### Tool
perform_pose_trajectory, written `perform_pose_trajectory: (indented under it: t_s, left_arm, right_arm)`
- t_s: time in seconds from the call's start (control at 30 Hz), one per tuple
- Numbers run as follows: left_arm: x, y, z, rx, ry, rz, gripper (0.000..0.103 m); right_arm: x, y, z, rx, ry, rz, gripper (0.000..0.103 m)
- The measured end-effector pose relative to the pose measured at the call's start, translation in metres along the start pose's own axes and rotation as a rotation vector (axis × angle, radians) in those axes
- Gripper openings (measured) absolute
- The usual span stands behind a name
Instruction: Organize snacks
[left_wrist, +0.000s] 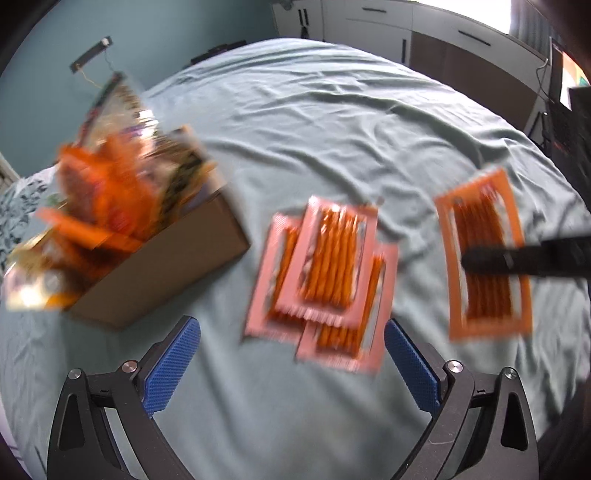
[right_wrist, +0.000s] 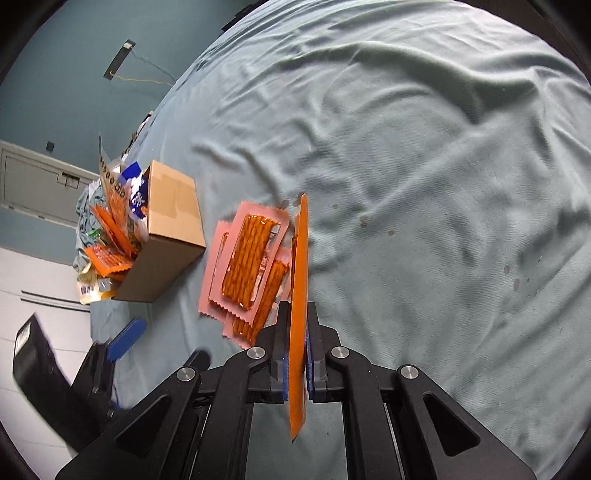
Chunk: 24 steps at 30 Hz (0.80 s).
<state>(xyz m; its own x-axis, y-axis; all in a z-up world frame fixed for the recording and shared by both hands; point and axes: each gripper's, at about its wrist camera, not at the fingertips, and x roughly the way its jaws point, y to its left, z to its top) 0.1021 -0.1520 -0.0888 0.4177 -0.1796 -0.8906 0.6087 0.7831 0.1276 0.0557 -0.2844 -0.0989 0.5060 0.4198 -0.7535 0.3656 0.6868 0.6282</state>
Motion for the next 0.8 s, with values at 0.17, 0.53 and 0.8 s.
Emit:
perform_pose_trajectory:
  t_s: [0.17, 0.53, 0.8]
  left_arm:
    - [0.038, -0.014, 0.027, 0.032, 0.038, 0.054, 0.102]
    - [0.081, 0.024, 0.018, -0.236, 0.168, -0.104, 0.098]
    - [0.062, 0.013, 0.007, -0.134, 0.173, -0.12, 0.034]
  right_arm:
    - [0.004, -0.008, 0.003, 0.039, 0.019, 0.026, 0.005]
    - [0.011, -0.003, 0.004, 0.032, 0.043, 0.056, 0.005]
    - [0.016, -0.003, 0.004, 0.036, 0.044, 0.035, 0.005]
